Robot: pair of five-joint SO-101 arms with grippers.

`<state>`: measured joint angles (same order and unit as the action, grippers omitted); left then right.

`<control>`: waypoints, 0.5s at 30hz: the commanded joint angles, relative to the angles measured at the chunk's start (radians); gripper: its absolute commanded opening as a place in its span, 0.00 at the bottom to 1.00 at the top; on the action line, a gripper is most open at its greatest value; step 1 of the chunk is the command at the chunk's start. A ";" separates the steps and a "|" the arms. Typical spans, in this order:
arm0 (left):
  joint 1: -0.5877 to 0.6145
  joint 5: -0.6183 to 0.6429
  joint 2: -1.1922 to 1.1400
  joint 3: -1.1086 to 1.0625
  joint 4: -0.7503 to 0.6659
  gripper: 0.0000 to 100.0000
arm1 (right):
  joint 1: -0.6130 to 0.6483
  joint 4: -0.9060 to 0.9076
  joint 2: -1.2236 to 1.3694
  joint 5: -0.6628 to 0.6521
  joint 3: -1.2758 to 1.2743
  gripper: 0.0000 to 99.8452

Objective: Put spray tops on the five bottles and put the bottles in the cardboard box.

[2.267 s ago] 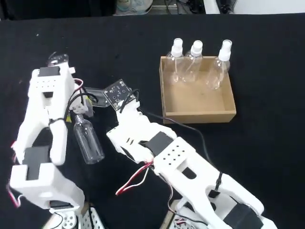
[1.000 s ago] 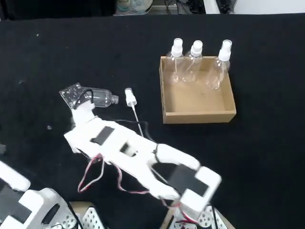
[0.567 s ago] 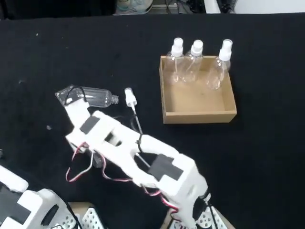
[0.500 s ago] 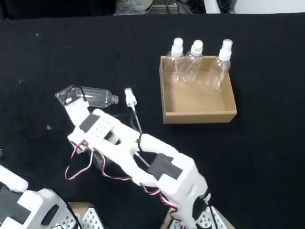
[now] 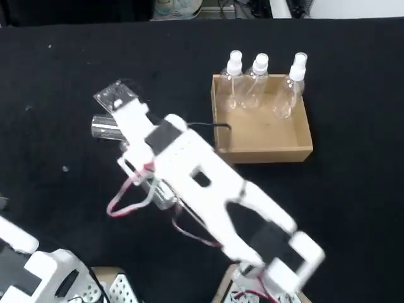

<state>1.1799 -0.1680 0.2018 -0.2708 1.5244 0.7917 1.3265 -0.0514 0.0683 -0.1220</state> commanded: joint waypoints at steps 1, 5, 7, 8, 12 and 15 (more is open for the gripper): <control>-0.108 -0.005 0.046 -0.007 0.029 0.24 | -0.038 -0.002 -0.254 -0.071 -0.156 0.01; -0.257 -0.003 0.046 -0.038 0.025 0.24 | -0.164 0.025 -0.446 -0.219 -0.323 0.01; -0.357 -0.006 0.046 -0.047 0.029 0.23 | -0.276 0.052 -0.522 -0.308 -0.360 0.01; -0.410 -0.005 0.048 -0.053 0.031 0.23 | -0.336 0.074 -0.555 -0.361 -0.366 0.01; -0.650 -0.002 0.048 -0.073 0.031 0.23 | -0.554 0.190 -0.641 -0.580 -0.364 0.01; -0.832 0.037 0.048 -0.076 0.031 0.23 | -0.701 0.265 -0.665 -0.720 -0.369 0.01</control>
<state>0.5861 -0.1711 0.2018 -0.3537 1.5443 0.2394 1.5305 -0.6621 -0.5224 -0.4887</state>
